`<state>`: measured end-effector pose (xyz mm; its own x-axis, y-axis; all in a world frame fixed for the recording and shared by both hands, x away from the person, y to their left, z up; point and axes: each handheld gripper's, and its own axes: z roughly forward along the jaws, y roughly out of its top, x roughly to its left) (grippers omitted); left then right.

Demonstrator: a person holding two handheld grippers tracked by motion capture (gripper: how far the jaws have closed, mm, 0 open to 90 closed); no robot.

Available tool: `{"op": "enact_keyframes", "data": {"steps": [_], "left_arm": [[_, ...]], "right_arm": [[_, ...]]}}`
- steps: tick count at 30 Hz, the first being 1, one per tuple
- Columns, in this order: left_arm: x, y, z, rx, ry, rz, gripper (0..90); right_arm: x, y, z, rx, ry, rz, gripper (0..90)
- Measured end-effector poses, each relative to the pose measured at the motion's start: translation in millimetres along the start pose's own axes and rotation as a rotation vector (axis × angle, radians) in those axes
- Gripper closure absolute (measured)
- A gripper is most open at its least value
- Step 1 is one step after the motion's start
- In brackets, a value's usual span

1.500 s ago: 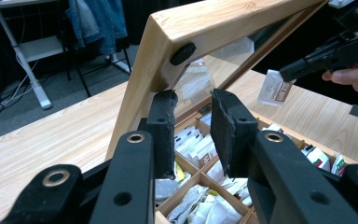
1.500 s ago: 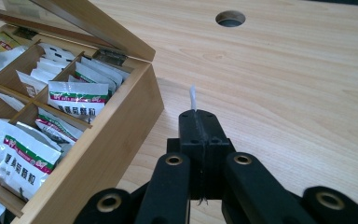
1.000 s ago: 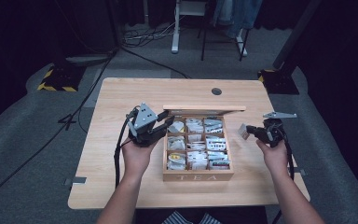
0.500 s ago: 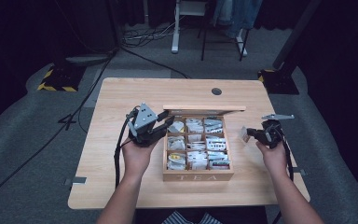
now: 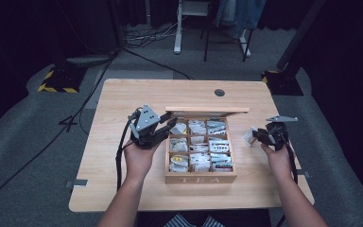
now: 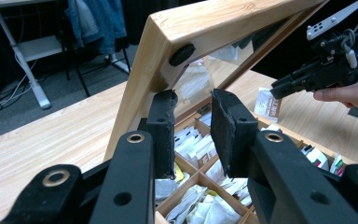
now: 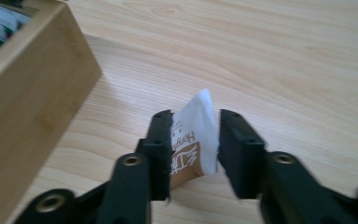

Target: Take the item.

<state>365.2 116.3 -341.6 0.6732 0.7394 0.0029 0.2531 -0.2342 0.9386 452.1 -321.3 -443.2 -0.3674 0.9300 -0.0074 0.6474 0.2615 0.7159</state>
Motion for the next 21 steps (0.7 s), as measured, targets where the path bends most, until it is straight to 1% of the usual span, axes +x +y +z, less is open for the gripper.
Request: {"op": "enact_keyframes", "data": {"steps": [1,2,3,4,5,8,10,12,13,16,17,21], "left_arm": [[-0.2,0.1,0.1,0.0,-0.002,0.001,69.9],[-0.2,0.1,0.1,0.0,-0.002,0.001,69.9],[-0.5,0.1,0.2,0.0,-0.001,0.001,69.9],[-0.5,0.1,0.2,0.0,-0.001,0.001,69.9],[-0.5,0.1,0.1,0.0,-0.001,0.002,69.9],[-0.5,0.1,0.1,0.0,0.0,0.003,69.9],[-0.5,0.1,0.1,0.0,0.0,0.003,69.9],[-0.5,0.1,0.1,0.0,0.0,0.003,69.9],[-0.6,0.0,0.1,0.0,0.0,0.004,69.9],[-0.7,0.0,0.2,0.001,0.001,0.006,69.9],[-0.9,0.0,0.5,0.002,0.0,0.007,69.9],[-1.3,0.2,1.3,0.003,-0.002,0.006,69.9]], "right_arm": [[1.9,0.3,-0.8,-0.003,-0.022,-0.018,59.7],[1.9,0.3,-0.8,-0.003,-0.022,-0.018,59.7],[1.2,0.4,-2.2,-0.02,-0.011,0.0,56.2],[1.2,0.4,-2.2,-0.02,-0.011,0.0,56.2],[-0.7,0.7,-3.8,-0.036,0.026,0.025,55.0],[-0.3,1.2,-6.1,-0.035,0.021,0.018,54.2],[-0.3,1.0,-10.8,-0.037,0.033,0.011,52.9],[-0.1,0.7,-12.7,-0.04,0.033,0.011,52.4],[-0.1,0.1,-17.3,-0.047,0.044,0.011,51.8],[-0.9,-1.6,-24.7,-0.059,0.068,0.02,51.2],[-1.3,-2.2,-26.4,-0.064,0.078,0.017,51.0],[0.4,-5.3,-32.8,-0.057,0.1,0.018,51.2]]}}
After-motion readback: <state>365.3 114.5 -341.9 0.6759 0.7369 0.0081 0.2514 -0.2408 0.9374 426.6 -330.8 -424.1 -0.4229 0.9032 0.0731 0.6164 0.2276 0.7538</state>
